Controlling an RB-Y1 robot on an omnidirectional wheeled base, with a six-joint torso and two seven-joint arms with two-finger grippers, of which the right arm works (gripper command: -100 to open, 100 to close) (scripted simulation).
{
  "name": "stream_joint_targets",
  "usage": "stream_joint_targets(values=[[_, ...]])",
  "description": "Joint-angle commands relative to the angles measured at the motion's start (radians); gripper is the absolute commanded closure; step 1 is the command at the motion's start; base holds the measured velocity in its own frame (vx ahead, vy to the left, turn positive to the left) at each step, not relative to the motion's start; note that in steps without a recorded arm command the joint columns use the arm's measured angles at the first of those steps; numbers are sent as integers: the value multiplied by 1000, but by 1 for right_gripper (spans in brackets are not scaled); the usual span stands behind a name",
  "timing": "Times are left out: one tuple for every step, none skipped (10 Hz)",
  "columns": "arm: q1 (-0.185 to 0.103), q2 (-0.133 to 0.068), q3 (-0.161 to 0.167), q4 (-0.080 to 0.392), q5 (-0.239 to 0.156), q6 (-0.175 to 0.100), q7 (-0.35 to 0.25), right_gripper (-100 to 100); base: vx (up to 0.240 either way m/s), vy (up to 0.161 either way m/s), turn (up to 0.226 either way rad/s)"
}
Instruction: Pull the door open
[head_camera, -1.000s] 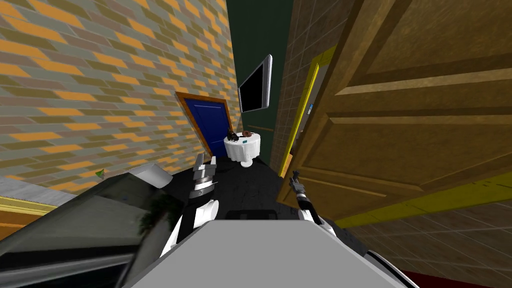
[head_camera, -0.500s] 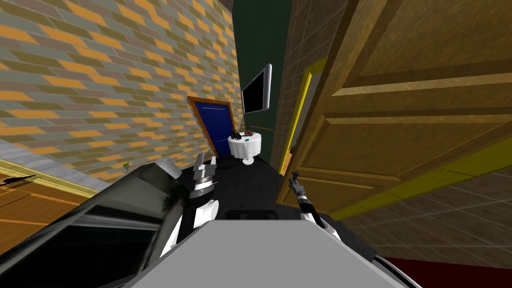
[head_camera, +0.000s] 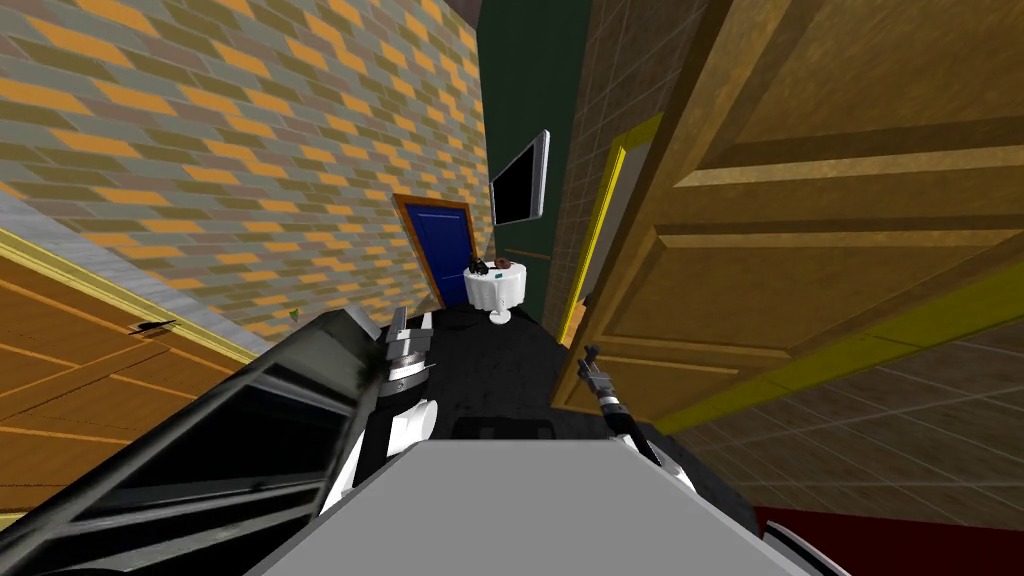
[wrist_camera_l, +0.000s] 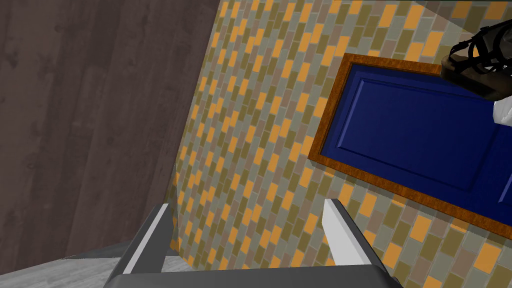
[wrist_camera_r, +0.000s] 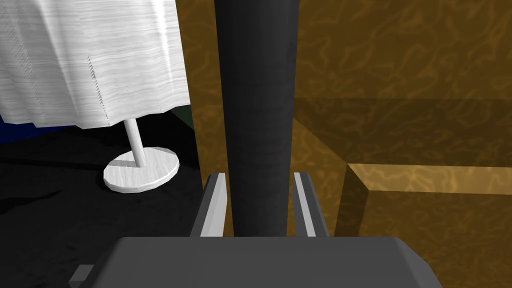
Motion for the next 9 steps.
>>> stream_joint_targets(values=[[12, -16, 20, 1, 9, -21, -22, 100, -196, -44, 96], [18, -24, 30, -1, 14, -30, -32, 100, -188, -40, 85], [22, -31, 39, -2, 18, -37, -41, 100, -172, -49, 67], [20, -25, 33, -5, 16, -29, -33, 100, -74, -19, 22], [31, -37, 50, -5, 24, -48, -48, 100, -129, -14, 100], [34, -40, 54, -4, 27, -53, -52, 100, -194, -45, 113], [40, -49, 63, -3, 32, -67, -62, 100, -182, -77, 105], [47, -58, 73, -2, 37, -81, -73, 100, -191, -53, 107], [53, -67, 83, -1, 43, -95, -84, 100, -200, -45, 114]])
